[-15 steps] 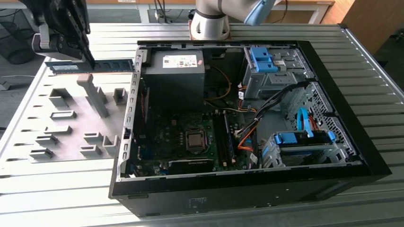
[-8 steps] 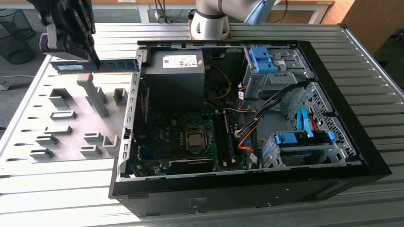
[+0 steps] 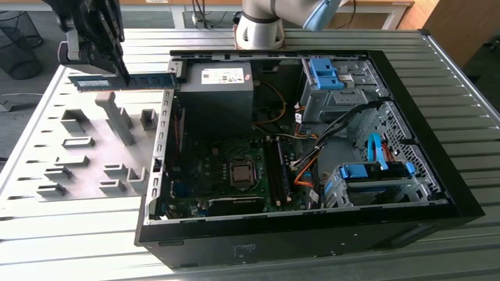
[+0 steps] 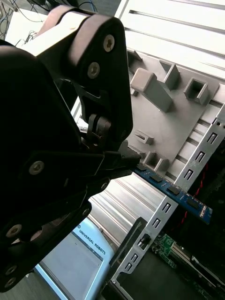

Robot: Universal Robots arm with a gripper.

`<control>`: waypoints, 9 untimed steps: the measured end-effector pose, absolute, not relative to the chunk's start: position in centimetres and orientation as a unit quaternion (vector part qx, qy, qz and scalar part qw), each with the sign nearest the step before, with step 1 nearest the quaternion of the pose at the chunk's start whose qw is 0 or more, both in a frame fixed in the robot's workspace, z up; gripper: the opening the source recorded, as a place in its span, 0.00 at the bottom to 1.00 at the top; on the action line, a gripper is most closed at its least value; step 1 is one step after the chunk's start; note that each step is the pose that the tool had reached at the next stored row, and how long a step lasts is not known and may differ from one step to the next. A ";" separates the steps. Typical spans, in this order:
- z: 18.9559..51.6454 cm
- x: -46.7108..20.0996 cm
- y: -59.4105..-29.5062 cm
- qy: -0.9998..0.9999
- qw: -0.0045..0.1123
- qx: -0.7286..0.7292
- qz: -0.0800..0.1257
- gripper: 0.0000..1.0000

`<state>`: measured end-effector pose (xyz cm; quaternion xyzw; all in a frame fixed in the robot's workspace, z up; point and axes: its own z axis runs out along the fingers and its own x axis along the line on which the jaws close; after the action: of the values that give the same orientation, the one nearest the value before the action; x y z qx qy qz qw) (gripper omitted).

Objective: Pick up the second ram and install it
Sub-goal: 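Pick up the second ram and move it above second insertion slot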

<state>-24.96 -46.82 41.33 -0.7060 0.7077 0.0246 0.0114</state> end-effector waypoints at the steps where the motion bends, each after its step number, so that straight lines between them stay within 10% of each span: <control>1: 41.3 -24.9 -46.8 0.708 0.011 -0.706 0.025 0.14; 9: 41.3 -24.0 -46.8 0.708 0.011 -0.706 0.025 0.14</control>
<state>-23.98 -46.82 41.33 -0.7060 0.7077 0.0246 0.0115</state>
